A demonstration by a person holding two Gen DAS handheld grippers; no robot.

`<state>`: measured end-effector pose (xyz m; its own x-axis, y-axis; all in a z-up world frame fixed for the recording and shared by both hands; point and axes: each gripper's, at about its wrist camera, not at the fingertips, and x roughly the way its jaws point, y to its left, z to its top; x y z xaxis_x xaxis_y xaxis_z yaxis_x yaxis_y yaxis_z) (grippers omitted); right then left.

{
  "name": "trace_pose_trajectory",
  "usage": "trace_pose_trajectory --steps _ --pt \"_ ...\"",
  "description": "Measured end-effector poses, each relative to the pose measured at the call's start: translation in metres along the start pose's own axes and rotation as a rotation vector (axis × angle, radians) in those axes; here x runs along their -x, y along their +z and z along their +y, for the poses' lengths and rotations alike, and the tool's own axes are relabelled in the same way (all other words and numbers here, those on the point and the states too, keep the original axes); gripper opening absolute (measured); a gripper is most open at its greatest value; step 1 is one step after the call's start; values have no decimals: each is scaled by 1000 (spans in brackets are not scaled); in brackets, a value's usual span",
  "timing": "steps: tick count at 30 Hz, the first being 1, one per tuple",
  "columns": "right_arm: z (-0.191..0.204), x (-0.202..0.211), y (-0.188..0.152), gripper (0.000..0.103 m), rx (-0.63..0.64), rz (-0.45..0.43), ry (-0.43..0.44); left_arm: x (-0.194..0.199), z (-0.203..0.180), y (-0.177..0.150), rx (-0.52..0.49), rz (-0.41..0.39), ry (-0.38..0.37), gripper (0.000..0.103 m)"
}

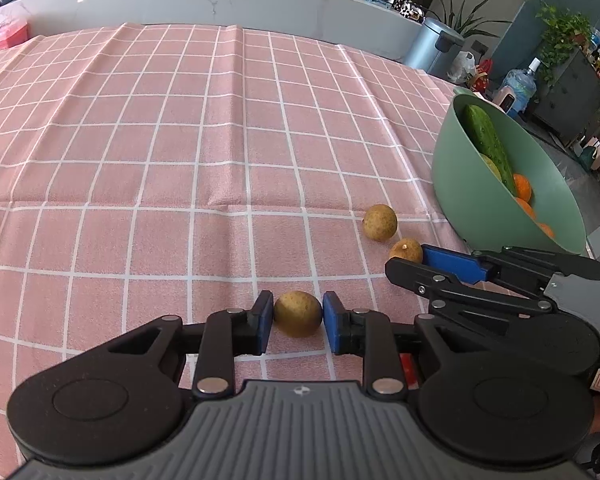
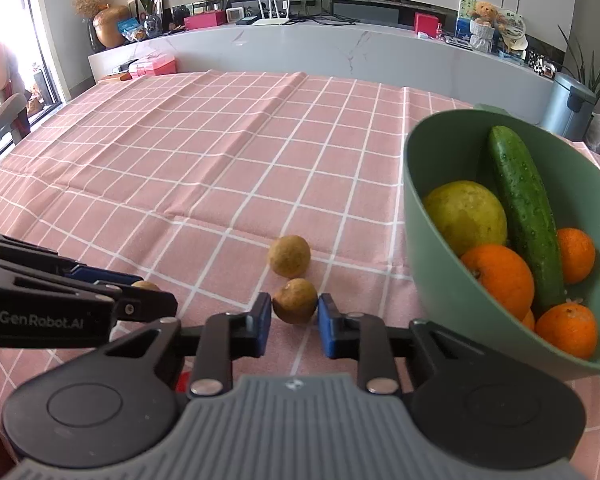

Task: Organize fruits
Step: 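Carry the kiwi over the colander with the left tool while the right tool carries its kiwi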

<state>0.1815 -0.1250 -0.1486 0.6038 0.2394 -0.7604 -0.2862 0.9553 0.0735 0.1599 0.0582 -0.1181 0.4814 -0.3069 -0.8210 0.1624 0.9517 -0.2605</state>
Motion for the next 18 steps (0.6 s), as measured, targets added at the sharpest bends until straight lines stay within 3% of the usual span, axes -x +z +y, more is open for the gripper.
trace_pose_trajectory --steps 10,18 --pt "2 33 0 20 5 -34 24 26 -25 7 -43 -74 88 29" --pt "-14 95 2 20 37 -134 -26 52 -69 22 -92 -140 30 29"
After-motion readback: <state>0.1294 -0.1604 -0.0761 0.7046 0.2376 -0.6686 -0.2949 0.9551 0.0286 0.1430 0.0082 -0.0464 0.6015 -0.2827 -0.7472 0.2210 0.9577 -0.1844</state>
